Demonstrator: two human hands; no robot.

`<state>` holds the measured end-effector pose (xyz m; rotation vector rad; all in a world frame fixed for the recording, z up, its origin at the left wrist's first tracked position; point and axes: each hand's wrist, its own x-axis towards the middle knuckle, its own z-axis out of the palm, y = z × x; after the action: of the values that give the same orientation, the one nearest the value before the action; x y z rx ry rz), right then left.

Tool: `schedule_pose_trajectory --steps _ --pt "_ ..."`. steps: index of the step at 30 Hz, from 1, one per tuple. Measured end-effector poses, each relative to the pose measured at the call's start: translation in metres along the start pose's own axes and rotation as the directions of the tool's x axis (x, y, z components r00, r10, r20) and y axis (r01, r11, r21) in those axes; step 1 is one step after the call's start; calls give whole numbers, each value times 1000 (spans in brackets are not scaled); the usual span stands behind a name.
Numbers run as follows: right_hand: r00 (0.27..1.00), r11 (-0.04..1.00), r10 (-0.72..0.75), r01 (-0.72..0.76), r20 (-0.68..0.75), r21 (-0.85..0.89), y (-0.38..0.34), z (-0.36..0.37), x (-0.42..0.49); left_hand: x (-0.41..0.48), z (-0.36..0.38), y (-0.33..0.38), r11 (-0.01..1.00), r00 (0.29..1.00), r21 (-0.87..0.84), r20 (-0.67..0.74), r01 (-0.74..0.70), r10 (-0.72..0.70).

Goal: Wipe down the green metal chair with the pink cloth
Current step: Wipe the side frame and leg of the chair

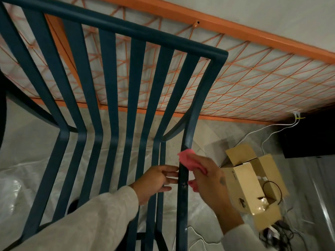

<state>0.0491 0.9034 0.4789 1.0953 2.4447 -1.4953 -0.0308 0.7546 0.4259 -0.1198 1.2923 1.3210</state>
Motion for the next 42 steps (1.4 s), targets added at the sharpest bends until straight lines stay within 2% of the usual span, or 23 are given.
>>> schedule_pose_trajectory --steps 2,4,5,7,8,10,11,13,16,20,22,24,27,28,29,32,34,37,42 --pt "993 992 -118 119 9 -45 -29 -14 8 1 -2 -5 997 999 -76 31 -4 6" --pt "938 920 -346 344 25 -189 -57 -23 26 0 -5 -9 993 999 -120 48 -7 13" --pt "881 828 -469 464 64 -316 -68 -26 39 0 -6 -12 992 998 -129 57 -12 20" --pt "738 527 -634 630 231 -570 -80 -24 68 0 -7 -17 990 997 -139 71 -18 28" --pt "706 370 -626 642 330 -672 -82 -20 78 0 -7 -19 991 997 -135 74 -11 21" --pt "735 121 -494 587 465 -801 -80 -11 85 0 -6 -25 992 997 -124 83 7 3" --pt "752 28 -427 566 502 -824 -77 -8 83 1 -6 -27 993 996 -119 91 15 -4" --pt "768 -20 -353 565 534 -825 -68 -4 70 0 -5 -32 992 994 -122 106 30 -17" --pt "777 45 -250 606 578 -794 -45 2 36 -3 -2 -36 990 995 -133 97 41 -28" --pt "724 149 -121 690 679 -708 -12 13 -10 -6 -1 -46 995 989 -59 135 77 -68" --pt "704 157 -85 709 705 -688 -13 9 -9 -7 -1 -54 995 985 -18 149 94 -90" --pt "686 105 -92 727 722 -678 -19 2 4 -7 0 -59 993 988 -34 117 110 -106" --pt "725 87 -234 679 648 -729 -32 -11 33 -5 0 -57 993 990 -44 97 105 -101" --pt "747 125 -288 650 600 -749 -36 -14 44 -5 0 -56 994 990 -48 105 102 -96" --pt "761 214 -347 633 548 -744 -37 -16 52 -4 -1 -56 993 990 -57 110 101 -94" --pt "771 583 -546 631 327 -512 -27 -13 57 -4 -4 -58 992 993 -74 70 102 -97" --pt "820 713 -548 561 163 -421 -16 -5 47 -4 -2 -55 993 995 -69 55 93 -89" --pt "885 789 -461 445 69 -424 1 5 28 -4 2 -46 995 996 -36 28 91 -90" --pt "921 880 -382 386 68 -277 37 13 -25 -9 7 -37 995 995 12 10 95 -95"
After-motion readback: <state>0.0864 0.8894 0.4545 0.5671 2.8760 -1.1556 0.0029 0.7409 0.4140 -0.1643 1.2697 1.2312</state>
